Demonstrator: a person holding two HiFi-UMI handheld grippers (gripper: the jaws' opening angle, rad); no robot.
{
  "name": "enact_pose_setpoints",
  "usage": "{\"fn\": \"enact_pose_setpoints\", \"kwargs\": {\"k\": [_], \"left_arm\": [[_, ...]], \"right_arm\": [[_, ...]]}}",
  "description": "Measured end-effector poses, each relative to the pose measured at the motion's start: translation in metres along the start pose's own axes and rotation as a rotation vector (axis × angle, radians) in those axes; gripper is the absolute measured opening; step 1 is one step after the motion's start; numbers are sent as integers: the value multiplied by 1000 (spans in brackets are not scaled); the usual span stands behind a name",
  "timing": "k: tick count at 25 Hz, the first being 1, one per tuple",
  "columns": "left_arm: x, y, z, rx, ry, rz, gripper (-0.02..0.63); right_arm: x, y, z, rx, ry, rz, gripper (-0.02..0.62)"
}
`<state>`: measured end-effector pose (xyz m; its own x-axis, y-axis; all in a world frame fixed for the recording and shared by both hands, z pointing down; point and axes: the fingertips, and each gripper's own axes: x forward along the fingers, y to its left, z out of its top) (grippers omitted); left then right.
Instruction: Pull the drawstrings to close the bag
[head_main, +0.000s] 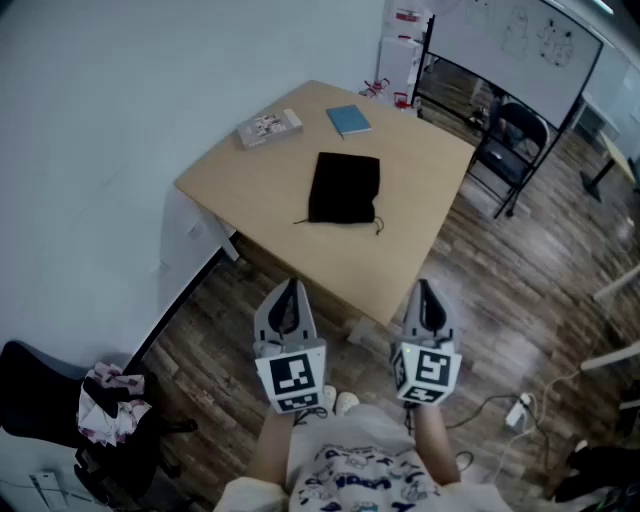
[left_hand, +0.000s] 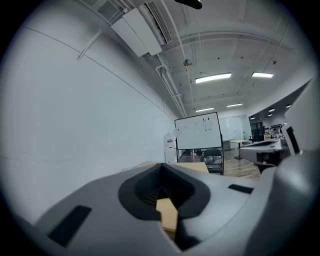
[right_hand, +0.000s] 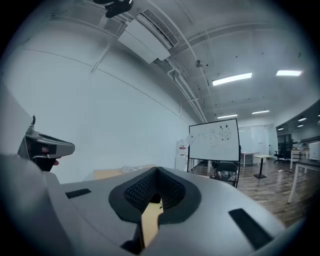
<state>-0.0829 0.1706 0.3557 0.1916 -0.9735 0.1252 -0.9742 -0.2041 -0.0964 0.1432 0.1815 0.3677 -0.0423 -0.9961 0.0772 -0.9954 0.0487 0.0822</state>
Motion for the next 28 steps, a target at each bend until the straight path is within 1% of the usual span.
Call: {"fn": "enact_pose_setpoints", "kwargs": {"k": [12,16,19,23,28], "left_arm": [[20,-5,0,6,8,-10,-2],[30,-5,-4,3,23,0,-2],[35,-4,-15,-6,53,10,-2],[43,-4,-26,-12,84,25,-2],[70,7,-41,-8,119,33,-2]], "right_arm": [[17,-7,-3,-6,-7,2,0],[27,-14,-13,25,29,10,0],[37,-17,-27,53,68,32,2],[51,-23,-38,32,93,44,2],[82,-24,-50,17,122,42,2]]}}
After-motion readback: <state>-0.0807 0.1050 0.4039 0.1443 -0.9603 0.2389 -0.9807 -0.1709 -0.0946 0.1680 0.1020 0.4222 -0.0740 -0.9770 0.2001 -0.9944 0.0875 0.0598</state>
